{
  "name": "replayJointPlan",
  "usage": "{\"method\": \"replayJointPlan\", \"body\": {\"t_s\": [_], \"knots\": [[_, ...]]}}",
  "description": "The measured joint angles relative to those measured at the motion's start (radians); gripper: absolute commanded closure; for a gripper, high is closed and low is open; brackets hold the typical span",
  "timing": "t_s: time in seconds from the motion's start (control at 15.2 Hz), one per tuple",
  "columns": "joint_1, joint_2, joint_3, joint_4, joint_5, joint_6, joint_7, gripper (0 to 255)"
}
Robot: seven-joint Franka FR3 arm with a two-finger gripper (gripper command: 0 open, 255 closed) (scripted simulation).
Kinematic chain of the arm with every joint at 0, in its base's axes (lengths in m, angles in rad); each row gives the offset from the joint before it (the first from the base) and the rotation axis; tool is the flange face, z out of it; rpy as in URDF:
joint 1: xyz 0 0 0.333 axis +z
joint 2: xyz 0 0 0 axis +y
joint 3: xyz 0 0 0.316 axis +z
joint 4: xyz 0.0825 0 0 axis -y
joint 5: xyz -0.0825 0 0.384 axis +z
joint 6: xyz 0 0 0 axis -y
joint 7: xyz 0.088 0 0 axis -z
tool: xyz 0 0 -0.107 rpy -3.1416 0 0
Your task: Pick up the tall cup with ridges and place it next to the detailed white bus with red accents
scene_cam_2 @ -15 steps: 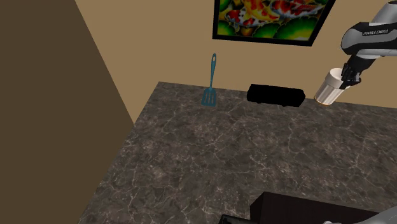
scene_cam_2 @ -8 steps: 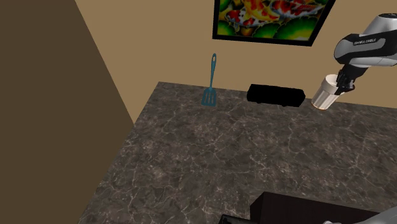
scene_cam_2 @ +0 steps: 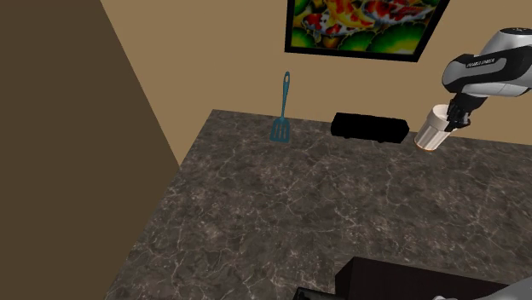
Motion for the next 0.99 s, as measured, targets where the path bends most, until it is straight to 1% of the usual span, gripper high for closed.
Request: {"method": "replayJointPlan", "body": {"t_s": [0.13, 0.2, 0.59, 0.73, 0.86, 0.99], "knots": [[0.000, 0.000, 0.000, 0.000, 0.000, 0.001, 0.000, 255], [0.000, 0.000, 0.000, -0.001, 0.000, 0.001, 0.000, 0], [0.000, -0.001, 0.000, 0.000, 0.000, 0.001, 0.000, 0], [0.012, -0.024, -0.008, 0.015, -0.021, -0.031, 0.015, 0], [0.032, -0.064, -0.018, 0.037, -0.058, -0.081, 0.039, 0], [0.037, -0.077, -0.020, 0.052, -0.069, -0.105, 0.047, 0]]}}
